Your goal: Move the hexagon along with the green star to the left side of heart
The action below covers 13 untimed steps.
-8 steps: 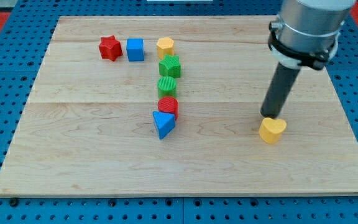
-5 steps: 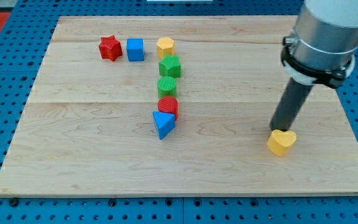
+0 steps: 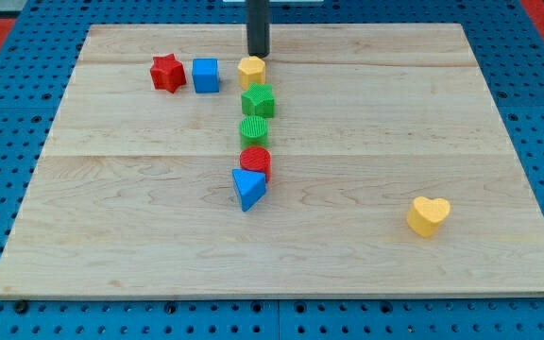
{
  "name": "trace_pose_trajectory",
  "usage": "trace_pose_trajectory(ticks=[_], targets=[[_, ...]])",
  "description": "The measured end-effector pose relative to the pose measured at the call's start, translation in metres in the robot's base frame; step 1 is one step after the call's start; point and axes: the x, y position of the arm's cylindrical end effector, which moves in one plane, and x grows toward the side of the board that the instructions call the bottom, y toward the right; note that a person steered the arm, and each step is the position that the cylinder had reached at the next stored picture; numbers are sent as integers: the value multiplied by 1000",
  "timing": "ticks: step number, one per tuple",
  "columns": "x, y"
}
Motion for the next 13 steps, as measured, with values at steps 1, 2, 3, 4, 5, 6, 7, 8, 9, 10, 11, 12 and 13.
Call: trace_pose_trajectory(ticks=[1,2,3,4,5,6,7,8,9,10,11,12,13], targets=[[45,5],[70,9],[78,9],[27,6],[46,-48],[81,-20],[104,10],[124,34],[139,93],[159,104],[102,90],[127,53],[158,56]])
